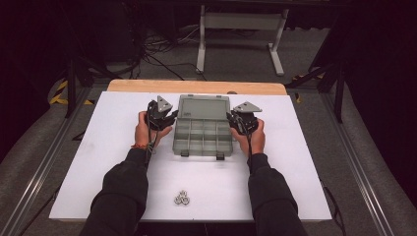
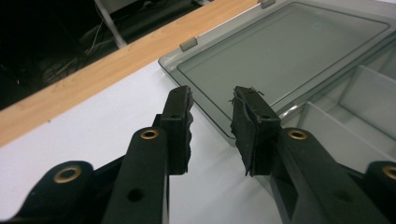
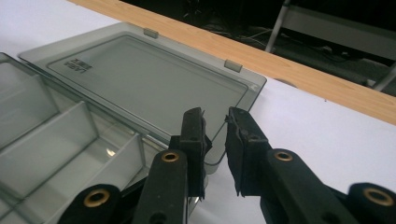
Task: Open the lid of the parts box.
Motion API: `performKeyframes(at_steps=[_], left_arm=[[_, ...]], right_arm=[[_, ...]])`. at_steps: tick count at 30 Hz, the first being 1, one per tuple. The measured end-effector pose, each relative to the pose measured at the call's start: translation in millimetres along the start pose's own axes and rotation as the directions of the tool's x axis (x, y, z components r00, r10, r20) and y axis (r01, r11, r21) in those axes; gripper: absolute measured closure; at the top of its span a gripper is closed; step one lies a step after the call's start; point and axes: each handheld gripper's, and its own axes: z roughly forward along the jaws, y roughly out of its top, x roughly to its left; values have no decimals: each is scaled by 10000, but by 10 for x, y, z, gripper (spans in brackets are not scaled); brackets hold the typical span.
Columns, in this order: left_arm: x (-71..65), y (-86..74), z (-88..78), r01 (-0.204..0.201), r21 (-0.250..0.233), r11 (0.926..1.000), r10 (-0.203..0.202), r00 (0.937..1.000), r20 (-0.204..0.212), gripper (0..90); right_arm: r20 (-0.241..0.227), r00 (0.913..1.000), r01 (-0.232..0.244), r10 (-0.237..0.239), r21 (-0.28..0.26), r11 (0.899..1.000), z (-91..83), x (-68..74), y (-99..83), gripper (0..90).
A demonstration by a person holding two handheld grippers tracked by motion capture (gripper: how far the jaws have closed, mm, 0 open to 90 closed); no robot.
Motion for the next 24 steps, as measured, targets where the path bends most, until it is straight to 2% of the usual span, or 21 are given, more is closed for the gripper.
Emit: performKeyframes(at_steps=[5,6,10,12,14,17,21,24], left_arm=[[19,10,-141,-338,-230,9992,345,9990,281,632],[19,10,-141,-338,-230,9992,345,9990,281,621],[26,-1,-273,-746,-410,9964,760,9966,324,607],[25,-3,-301,-785,-444,9959,800,9963,322,600],[27,-4,-355,-920,-547,9943,940,9950,345,565],[15,-9,-422,-1017,-658,9926,1045,9937,409,527],[-12,-31,-525,-1331,-881,9872,1376,9893,480,503],[-28,-51,-592,-1385,-1000,9853,1449,9876,599,479]], right_arm=[[-276,9995,125,-133,-292,9995,-120,-16,18,782],[-276,9995,125,-133,-292,9995,-120,-16,18,782],[-527,9976,425,-448,-453,9981,-239,-10,17,780],[-593,9972,432,-462,-515,9977,-269,-9,13,780],[-829,9953,442,-494,-634,9970,-334,-4,0,778],[-923,9939,543,-601,-641,9965,-373,11,-1,774],[-1109,9897,812,-904,-849,9931,-471,45,7,761],[-1263,9864,931,-1053,-984,9908,-539,68,1,752]])
